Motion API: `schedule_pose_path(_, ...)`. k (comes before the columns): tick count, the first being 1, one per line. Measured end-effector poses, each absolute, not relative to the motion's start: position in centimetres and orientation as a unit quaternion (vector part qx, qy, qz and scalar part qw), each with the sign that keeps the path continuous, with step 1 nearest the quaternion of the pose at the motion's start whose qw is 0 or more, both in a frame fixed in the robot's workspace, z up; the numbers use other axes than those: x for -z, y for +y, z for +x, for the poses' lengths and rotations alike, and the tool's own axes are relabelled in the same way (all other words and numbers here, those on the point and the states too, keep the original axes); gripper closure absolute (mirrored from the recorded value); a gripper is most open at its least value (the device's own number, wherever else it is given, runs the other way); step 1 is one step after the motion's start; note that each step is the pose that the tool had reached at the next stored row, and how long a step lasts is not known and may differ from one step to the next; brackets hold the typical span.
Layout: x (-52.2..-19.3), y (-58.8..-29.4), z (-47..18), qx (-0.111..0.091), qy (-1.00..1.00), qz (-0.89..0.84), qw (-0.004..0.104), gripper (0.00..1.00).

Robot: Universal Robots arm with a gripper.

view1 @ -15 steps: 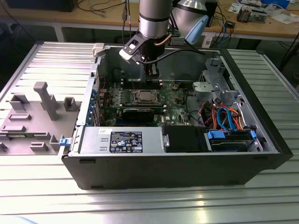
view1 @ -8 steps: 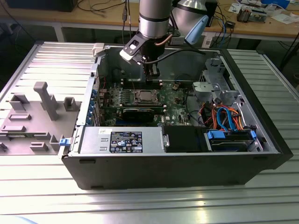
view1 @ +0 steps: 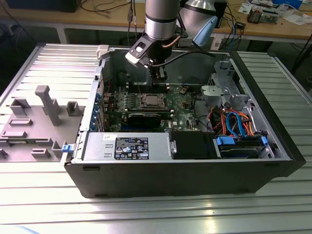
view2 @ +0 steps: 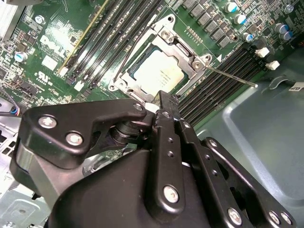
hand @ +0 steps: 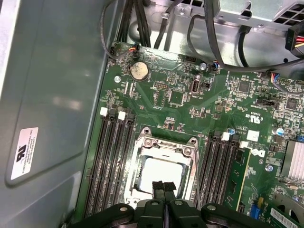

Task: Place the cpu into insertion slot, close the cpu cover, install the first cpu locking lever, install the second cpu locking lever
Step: 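Install the first cpu locking lever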

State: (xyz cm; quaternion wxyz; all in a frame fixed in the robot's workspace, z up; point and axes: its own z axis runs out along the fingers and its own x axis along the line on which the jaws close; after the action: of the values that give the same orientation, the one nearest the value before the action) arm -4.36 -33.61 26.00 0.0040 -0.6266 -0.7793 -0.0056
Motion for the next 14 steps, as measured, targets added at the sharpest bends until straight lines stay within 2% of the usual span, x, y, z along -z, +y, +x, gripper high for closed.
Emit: schedule_pose_path(14,-26.00,-33.61,-4.36,0.006,-0.785,-0.620,0.004,0.89)
